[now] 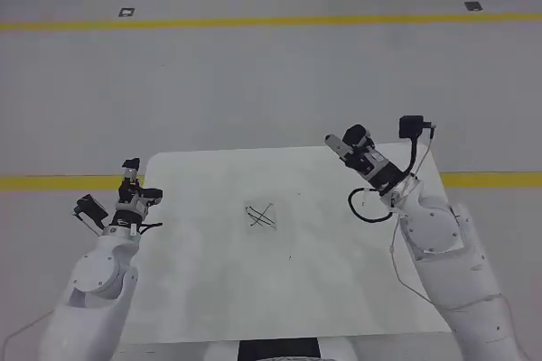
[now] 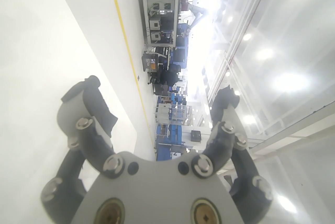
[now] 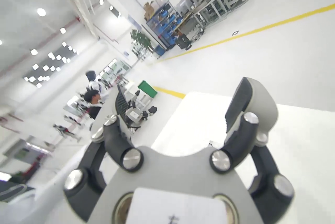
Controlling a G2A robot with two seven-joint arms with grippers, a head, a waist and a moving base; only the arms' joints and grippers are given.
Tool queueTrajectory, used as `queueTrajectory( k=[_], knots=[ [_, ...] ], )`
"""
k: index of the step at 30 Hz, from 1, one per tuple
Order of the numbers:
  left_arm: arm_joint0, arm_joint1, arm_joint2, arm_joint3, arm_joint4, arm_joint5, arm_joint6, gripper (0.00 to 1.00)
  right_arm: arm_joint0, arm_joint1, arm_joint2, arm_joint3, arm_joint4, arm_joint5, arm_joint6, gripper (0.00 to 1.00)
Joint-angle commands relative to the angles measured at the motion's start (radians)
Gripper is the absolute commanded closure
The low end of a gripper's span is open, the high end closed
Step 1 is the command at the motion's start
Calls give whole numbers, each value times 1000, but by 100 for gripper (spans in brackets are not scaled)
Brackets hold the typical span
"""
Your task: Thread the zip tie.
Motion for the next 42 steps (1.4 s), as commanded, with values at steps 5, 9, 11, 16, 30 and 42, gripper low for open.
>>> queueTrajectory(
  k=[5,9,11,16,30,42],
  knots=[
    [0,0,0,0,0,0,0,0,167,-19,-155,79,-111,-3,88,0],
    [0,0,0,0,0,0,0,0,205,-30,-209,110,-109,0,95,0],
    [0,0,0,0,0,0,0,0,205,-30,-209,110,-109,0,95,0],
    [0,0,0,0,0,0,0,0,205,-30,-209,110,-109,0,95,0],
    [0,0,0,0,0,0,0,0,286,-39,-294,105,-225,44,231,0],
    [0,0,0,0,0,0,0,0,510,-112,-583,286,-311,123,531,0]
  ],
)
